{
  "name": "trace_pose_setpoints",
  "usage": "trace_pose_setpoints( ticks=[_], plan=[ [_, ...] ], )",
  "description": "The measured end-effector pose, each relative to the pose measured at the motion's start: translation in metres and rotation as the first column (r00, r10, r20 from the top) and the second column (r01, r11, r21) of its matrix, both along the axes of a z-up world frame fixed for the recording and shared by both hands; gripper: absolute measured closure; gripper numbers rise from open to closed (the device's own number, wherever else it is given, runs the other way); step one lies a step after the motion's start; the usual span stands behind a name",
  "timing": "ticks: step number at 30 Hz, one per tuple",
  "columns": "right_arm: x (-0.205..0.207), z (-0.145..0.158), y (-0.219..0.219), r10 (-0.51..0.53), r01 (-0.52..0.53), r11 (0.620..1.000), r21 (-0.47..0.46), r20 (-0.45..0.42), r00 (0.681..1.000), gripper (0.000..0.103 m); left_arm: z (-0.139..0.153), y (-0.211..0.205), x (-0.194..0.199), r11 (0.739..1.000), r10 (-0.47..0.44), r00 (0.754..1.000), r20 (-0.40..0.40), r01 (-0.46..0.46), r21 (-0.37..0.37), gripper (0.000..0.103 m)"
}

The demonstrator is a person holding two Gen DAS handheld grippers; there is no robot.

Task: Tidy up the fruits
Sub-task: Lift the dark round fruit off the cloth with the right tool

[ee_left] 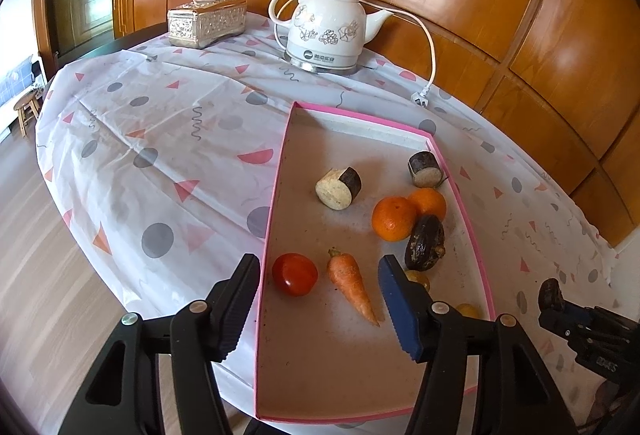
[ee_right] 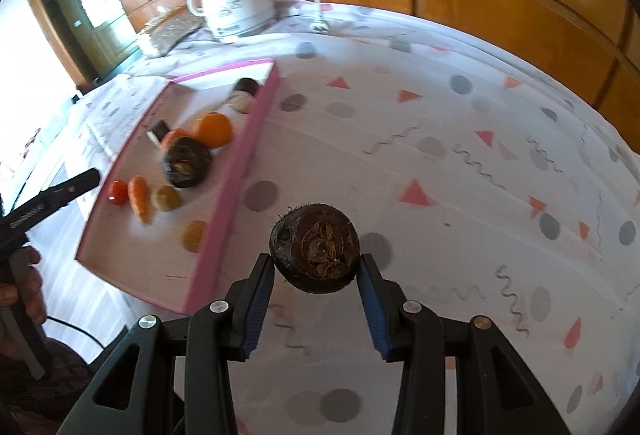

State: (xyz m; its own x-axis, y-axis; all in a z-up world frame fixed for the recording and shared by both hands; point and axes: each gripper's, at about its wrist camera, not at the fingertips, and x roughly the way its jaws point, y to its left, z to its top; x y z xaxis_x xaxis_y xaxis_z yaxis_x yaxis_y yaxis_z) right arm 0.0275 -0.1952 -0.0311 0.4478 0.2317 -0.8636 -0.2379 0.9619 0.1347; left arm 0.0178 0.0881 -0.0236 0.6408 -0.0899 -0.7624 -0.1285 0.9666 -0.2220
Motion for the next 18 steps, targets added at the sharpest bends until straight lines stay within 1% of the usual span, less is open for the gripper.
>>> trace_pose_setpoints(
  ticks=[8, 9, 10, 12, 16, 18],
  plan=[
    [0.002, 0.005, 0.038, 0.103, -0.103, 0.994, 0.026, 0.008, 0.995, 0.060, -0.003, 0.005, 0.001, 1.000, 0.012, 1.000, -0.007, -0.012, -0.009, 0.041],
    [0.001, 0.006, 0.042, 0.116, -0.116, 0.993, 0.028, 0.009, 0.993, 0.063, -0.002, 0.007, 0.002, 1.000, 0.018, 1.000, -0.007, -0.018, -0.012, 0.041],
    [0.001, 0.007, 0.045, 0.126, -0.126, 0.992, 0.031, 0.010, 0.992, 0.070, -0.001, 0.012, 0.003, 0.999, 0.033, 0.999, -0.005, -0.033, -0.015, 0.041],
    [0.001, 0.010, 0.054, 0.154, -0.154, 0.987, 0.040, 0.014, 0.988, 0.070, 0.000, 0.019, 0.003, 0.998, 0.057, 0.998, -0.001, -0.057, -0.021, 0.041],
    [0.002, 0.009, 0.070, 0.196, -0.196, 0.981, 0.008, 0.027, 0.980, 0.070, -0.002, 0.031, 0.004, 0.995, 0.090, 0.996, -0.008, -0.090, -0.034, 0.041],
    [0.003, 0.006, 0.072, 0.192, -0.192, 0.981, -0.004, 0.023, 0.981, 0.070, -0.002, 0.031, 0.003, 0.995, 0.090, 0.996, -0.009, -0.090, -0.034, 0.041]
  ],
)
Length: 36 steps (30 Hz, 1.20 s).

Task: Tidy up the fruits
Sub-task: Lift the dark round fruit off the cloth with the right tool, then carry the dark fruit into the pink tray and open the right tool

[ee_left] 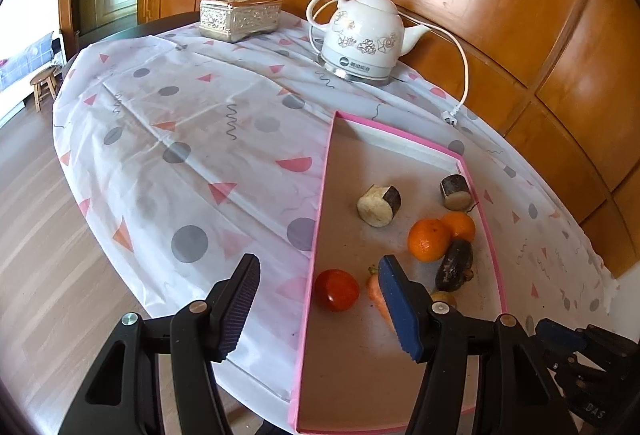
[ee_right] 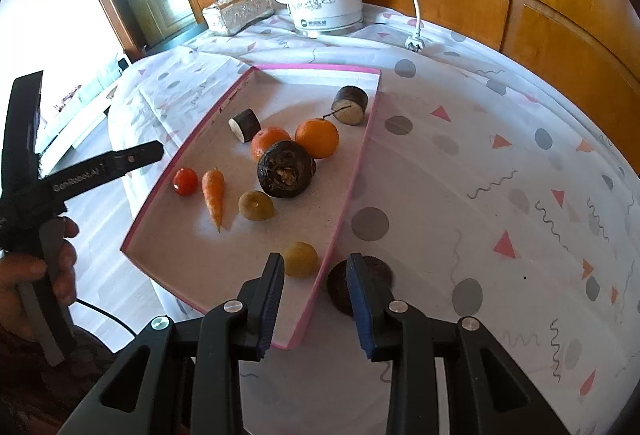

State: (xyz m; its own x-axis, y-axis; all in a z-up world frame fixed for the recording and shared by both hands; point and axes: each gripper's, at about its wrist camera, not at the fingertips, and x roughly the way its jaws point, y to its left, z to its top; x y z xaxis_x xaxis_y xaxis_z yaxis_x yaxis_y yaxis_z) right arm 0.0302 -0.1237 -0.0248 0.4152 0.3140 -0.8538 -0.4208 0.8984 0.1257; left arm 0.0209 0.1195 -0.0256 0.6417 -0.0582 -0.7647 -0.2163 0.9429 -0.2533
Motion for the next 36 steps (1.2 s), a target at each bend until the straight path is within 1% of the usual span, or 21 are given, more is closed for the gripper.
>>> trace_pose_setpoints(
  ticks=[4, 8, 13, 16, 20, 22, 23, 25, 26, 27, 29, 32, 34, 36],
  plan=[
    [-0.001, -0.001, -0.017, -0.040, 0.040, 0.999, 0.007, -0.010, 0.999, 0.070, -0.001, -0.003, 0.001, 1.000, -0.016, 1.000, 0.000, 0.016, 0.002, 0.041],
    [-0.004, -0.001, -0.047, -0.114, 0.114, 0.993, -0.026, -0.004, 0.993, 0.070, -0.002, -0.005, 0.001, 1.000, -0.022, 1.000, -0.004, 0.022, 0.002, 0.041],
    [-0.004, -0.012, -0.072, -0.165, 0.163, 0.986, -0.043, -0.048, 0.985, 0.070, -0.004, -0.008, 0.001, 1.000, -0.031, 0.999, -0.012, 0.031, 0.002, 0.041],
    [-0.006, -0.019, -0.063, -0.122, 0.118, 0.991, -0.067, -0.055, 0.991, 0.070, -0.003, -0.012, 0.001, 0.999, -0.045, 0.999, -0.010, 0.045, 0.007, 0.041],
    [-0.004, -0.031, -0.040, -0.017, 0.008, 0.993, -0.120, -0.073, 0.997, 0.064, -0.004, -0.015, 0.002, 0.998, -0.055, 0.998, -0.019, 0.055, 0.006, 0.041],
    [-0.002, -0.036, -0.029, 0.028, -0.040, 0.988, -0.148, -0.081, 0.996, 0.055, -0.005, -0.015, 0.002, 0.998, -0.057, 0.998, -0.023, 0.058, 0.008, 0.041],
    [0.000, -0.039, -0.024, 0.048, -0.061, 0.984, -0.170, -0.080, 0.996, 0.053, -0.006, -0.015, 0.002, 0.998, -0.058, 0.998, -0.024, 0.058, 0.008, 0.041],
    [0.008, -0.046, -0.014, 0.071, -0.087, 0.973, -0.214, -0.079, 0.994, 0.052, -0.006, -0.015, 0.002, 0.998, -0.057, 0.998, -0.027, 0.057, 0.008, 0.041],
    [0.011, -0.048, -0.012, 0.079, -0.095, 0.972, -0.213, -0.084, 0.993, 0.052, -0.006, -0.015, 0.002, 0.998, -0.056, 0.998, -0.027, 0.056, 0.008, 0.041],
    [0.013, -0.049, -0.010, 0.084, -0.099, 0.973, -0.209, -0.082, 0.993, 0.053, -0.006, -0.014, 0.002, 0.998, -0.055, 0.998, -0.028, 0.055, 0.009, 0.041],
    [0.017, -0.050, -0.008, 0.085, -0.099, 0.974, -0.204, -0.076, 0.993, 0.057, -0.006, -0.013, 0.002, 0.999, -0.051, 0.998, -0.028, 0.051, 0.009, 0.041],
    [0.014, -0.049, -0.013, 0.068, -0.079, 0.978, -0.192, -0.064, 0.996, 0.057, -0.007, -0.012, 0.003, 0.999, -0.046, 0.999, -0.026, 0.047, 0.008, 0.040],
    [0.010, -0.047, -0.020, 0.030, -0.039, 0.982, -0.183, -0.052, 0.998, 0.057, -0.007, -0.012, 0.003, 0.999, -0.045, 0.999, -0.026, 0.045, 0.007, 0.040],
    [0.006, -0.045, -0.040, -0.038, 0.029, 0.988, -0.150, -0.058, 0.998, 0.057, -0.008, -0.011, 0.003, 0.999, -0.044, 0.999, -0.027, 0.044, 0.005, 0.040]
  ],
)
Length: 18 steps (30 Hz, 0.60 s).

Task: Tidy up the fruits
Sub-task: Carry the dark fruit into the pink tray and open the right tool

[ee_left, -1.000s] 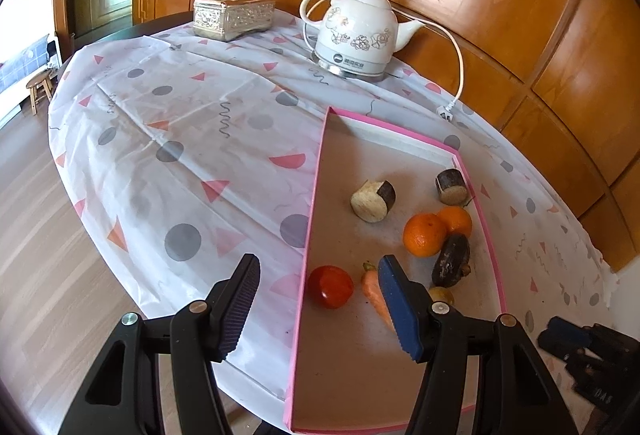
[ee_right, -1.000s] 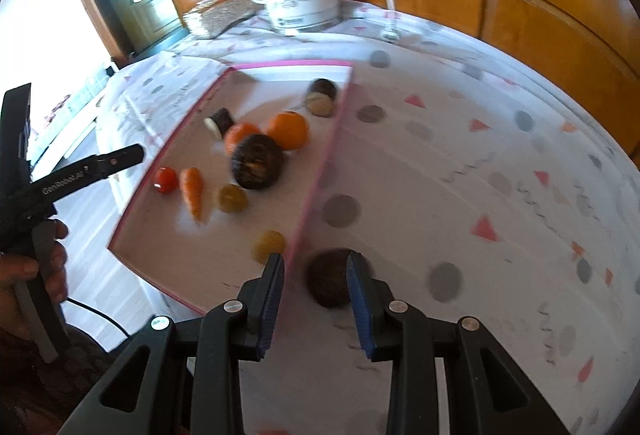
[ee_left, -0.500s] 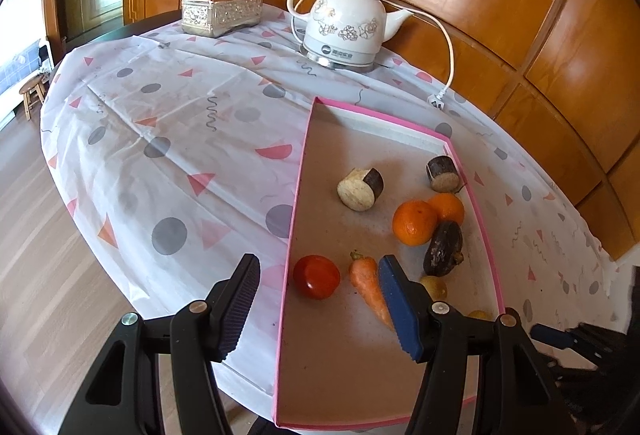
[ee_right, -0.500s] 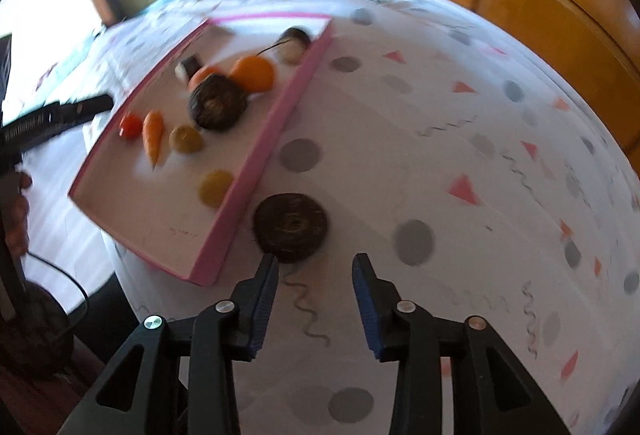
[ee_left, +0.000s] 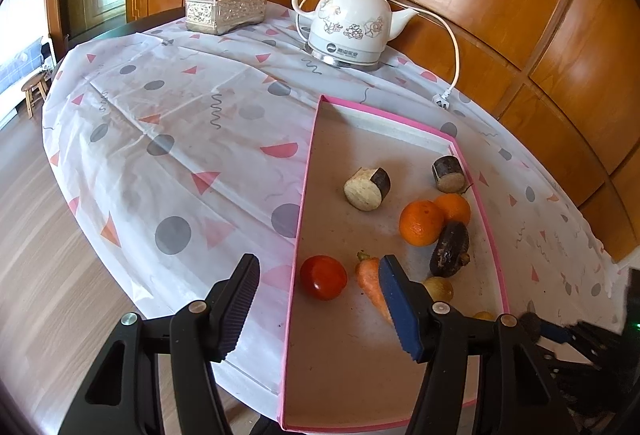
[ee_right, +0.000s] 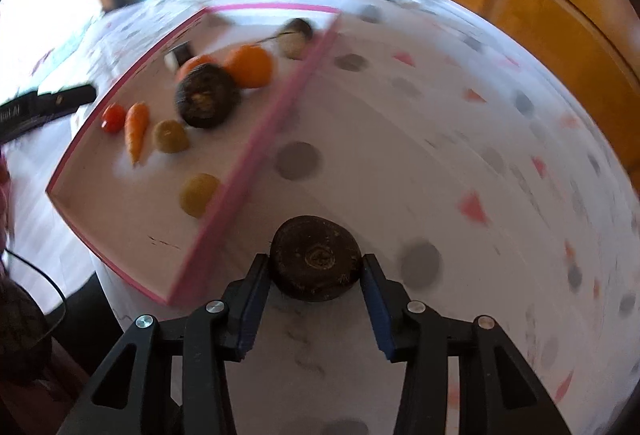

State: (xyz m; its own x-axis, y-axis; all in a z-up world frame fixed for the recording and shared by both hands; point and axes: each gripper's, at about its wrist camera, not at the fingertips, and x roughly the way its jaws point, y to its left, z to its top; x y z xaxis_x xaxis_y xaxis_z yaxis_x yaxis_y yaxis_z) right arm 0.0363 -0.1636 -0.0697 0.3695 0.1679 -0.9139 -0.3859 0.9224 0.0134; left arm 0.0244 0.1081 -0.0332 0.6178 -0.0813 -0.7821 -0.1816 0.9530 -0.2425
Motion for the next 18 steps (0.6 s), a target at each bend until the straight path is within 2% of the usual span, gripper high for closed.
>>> trace_pose_setpoints(
  ticks=[3, 7, 9, 12, 15, 18],
  plan=[
    [-0.011, 0.005, -0.023, -0.083, 0.084, 0.996, 0.037, -0.007, 0.996, 0.057, -0.002, 0.001, 0.001, 1.000, 0.004, 1.000, -0.004, -0.004, -0.006, 0.040],
    [-0.023, 0.025, -0.018, -0.082, 0.078, 0.994, 0.081, 0.039, 0.996, 0.057, 0.001, 0.002, 0.000, 1.000, 0.006, 1.000, 0.002, -0.006, -0.006, 0.040],
    [-0.028, 0.036, 0.000, -0.038, 0.029, 0.993, 0.116, 0.069, 0.997, 0.057, 0.004, 0.005, 0.000, 1.000, 0.014, 1.000, 0.013, -0.014, -0.004, 0.040],
    [-0.033, 0.046, 0.046, 0.077, -0.090, 0.990, 0.113, 0.112, 0.991, 0.057, 0.007, 0.011, 0.000, 0.999, 0.032, 0.999, 0.022, -0.032, -0.004, 0.040],
    [-0.036, 0.044, 0.088, 0.180, -0.193, 0.976, 0.104, 0.120, 0.976, 0.057, 0.008, 0.019, 0.000, 0.998, 0.056, 0.998, 0.023, -0.056, -0.005, 0.040],
    [-0.036, 0.037, 0.114, 0.234, -0.243, 0.968, 0.063, 0.122, 0.965, 0.057, 0.007, 0.025, 0.000, 0.997, 0.075, 0.997, 0.020, -0.075, -0.004, 0.040]
  ],
)
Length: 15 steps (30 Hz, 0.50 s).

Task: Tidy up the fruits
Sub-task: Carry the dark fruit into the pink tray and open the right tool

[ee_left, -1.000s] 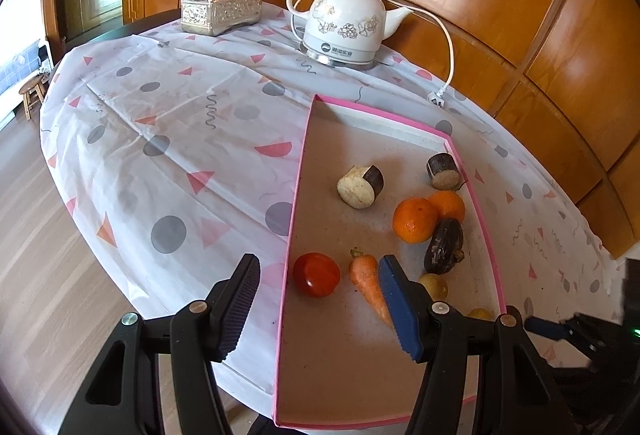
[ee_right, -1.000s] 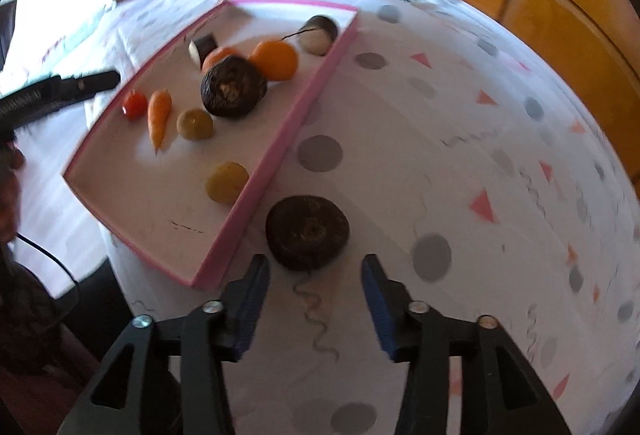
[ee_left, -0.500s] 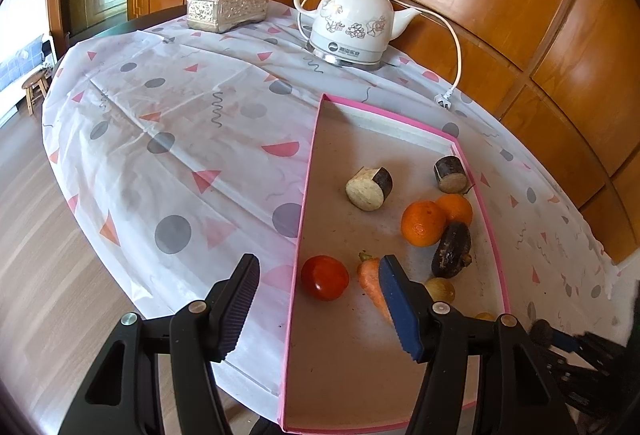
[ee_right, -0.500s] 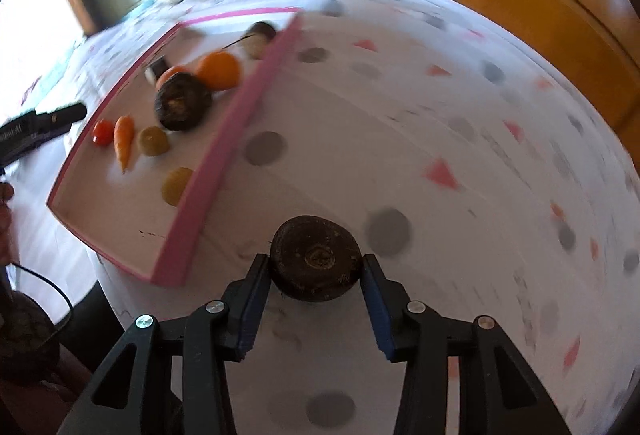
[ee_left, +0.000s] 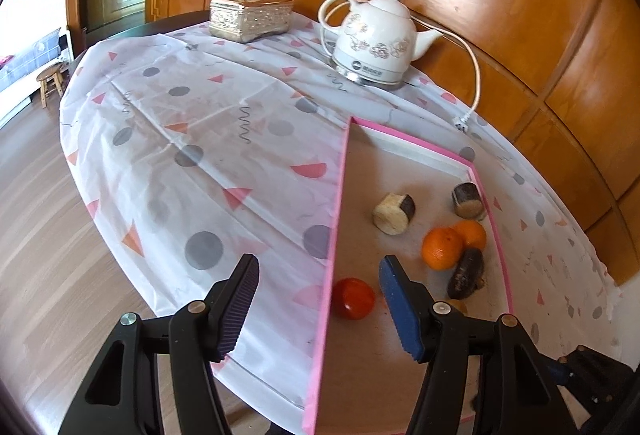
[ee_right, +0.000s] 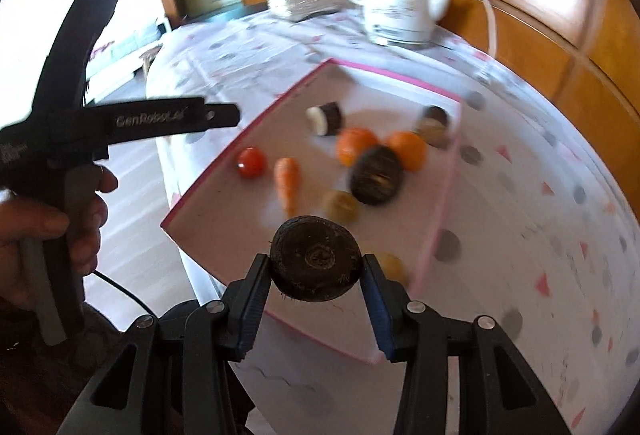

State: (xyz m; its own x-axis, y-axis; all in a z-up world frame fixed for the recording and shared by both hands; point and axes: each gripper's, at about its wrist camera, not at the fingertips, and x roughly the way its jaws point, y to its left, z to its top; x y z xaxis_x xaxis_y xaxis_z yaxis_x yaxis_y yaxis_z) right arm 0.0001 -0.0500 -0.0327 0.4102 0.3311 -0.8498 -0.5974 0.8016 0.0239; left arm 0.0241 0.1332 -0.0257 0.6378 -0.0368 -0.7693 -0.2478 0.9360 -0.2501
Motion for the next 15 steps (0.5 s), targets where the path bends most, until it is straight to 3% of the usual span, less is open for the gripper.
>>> trace_pose_setpoints(
  ticks=[6, 15],
  plan=[
    [0.023, -0.007, 0.006, -0.036, 0.036, 0.999, -0.010, -0.003, 0.999, 0.057, -0.004, 0.001, 0.001, 1.000, 0.000, 1.000, -0.011, 0.000, 0.000, 0.039],
    [0.056, -0.026, -0.013, -0.158, 0.172, 0.982, 0.082, -0.146, 0.977, 0.053, -0.009, -0.003, 0.004, 1.000, -0.013, 1.000, -0.024, 0.013, 0.007, 0.039]
  ],
)
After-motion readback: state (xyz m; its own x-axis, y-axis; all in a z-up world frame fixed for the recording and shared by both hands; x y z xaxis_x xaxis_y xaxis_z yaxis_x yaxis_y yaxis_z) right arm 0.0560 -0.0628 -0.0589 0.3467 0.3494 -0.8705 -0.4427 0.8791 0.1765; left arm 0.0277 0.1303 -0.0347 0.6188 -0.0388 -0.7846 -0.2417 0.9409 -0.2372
